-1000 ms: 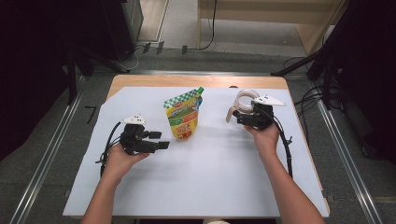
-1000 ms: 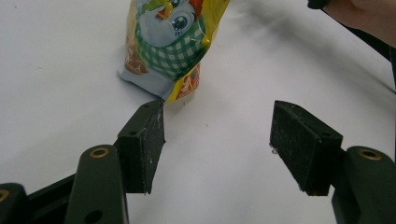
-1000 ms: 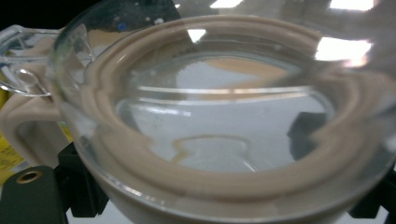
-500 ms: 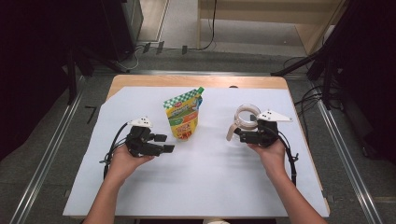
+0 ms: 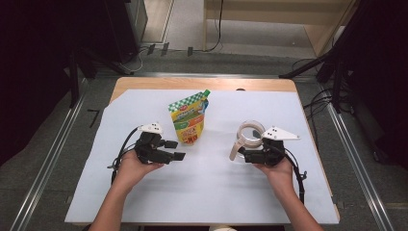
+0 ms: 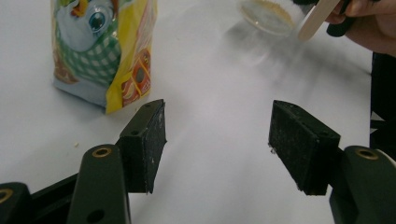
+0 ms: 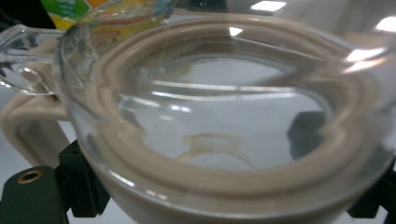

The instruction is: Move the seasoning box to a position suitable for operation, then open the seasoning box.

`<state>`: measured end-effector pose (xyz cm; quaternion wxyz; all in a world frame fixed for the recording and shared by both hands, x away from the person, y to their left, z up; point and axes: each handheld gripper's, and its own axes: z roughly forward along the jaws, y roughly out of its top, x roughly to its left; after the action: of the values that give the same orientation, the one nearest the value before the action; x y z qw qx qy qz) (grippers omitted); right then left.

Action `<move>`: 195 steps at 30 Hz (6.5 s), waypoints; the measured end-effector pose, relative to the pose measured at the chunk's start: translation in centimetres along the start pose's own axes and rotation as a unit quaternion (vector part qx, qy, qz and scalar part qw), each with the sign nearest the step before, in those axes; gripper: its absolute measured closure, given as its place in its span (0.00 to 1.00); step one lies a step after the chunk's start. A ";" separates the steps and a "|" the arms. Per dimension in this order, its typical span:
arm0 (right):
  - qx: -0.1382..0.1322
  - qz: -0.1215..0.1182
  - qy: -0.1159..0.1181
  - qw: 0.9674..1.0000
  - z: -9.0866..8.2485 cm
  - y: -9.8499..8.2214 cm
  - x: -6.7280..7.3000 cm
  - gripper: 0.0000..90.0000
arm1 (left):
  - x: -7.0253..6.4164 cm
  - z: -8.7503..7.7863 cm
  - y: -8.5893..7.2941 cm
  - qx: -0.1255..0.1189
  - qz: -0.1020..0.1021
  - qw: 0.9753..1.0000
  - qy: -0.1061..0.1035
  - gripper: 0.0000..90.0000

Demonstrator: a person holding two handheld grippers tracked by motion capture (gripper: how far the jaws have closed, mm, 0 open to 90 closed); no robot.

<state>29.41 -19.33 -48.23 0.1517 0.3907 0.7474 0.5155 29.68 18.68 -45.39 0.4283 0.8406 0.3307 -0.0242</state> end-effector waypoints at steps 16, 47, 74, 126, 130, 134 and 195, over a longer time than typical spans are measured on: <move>0.022 -0.023 0.041 0.999 2.3 -1.0 2.6 0.13 | -0.8 0.7 0.4 0.009 0.011 1.000 -0.006 0.41; 0.084 -0.040 0.074 0.993 1.6 -2.4 3.8 0.03 | -3.3 2.6 1.1 0.020 0.043 0.998 -0.033 0.42; 0.070 -0.025 0.058 0.996 -5.2 -1.4 3.0 0.91 | -5.9 4.9 1.4 0.049 0.044 0.996 -0.061 1.00; 0.099 0.010 0.064 0.993 -3.9 -1.8 3.3 1.00 | -9.2 9.8 2.4 0.048 0.078 0.990 -0.102 1.00; 0.101 -0.001 0.070 0.992 -4.9 -2.0 4.5 1.00 | -9.1 8.8 2.3 0.055 0.080 0.990 -0.098 0.97; 0.101 -0.006 0.075 0.992 -5.2 -2.1 5.4 1.00 | -8.8 8.0 2.3 0.049 0.072 0.992 -0.096 0.91; 0.118 0.009 0.076 0.990 -4.8 -3.4 5.3 1.00 | -5.0 4.2 1.3 0.010 0.072 0.996 -0.060 0.50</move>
<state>21.52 -19.07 -48.30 0.0424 0.3719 0.8089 0.4533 27.54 12.40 -45.46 0.4392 0.8637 0.2427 -0.0470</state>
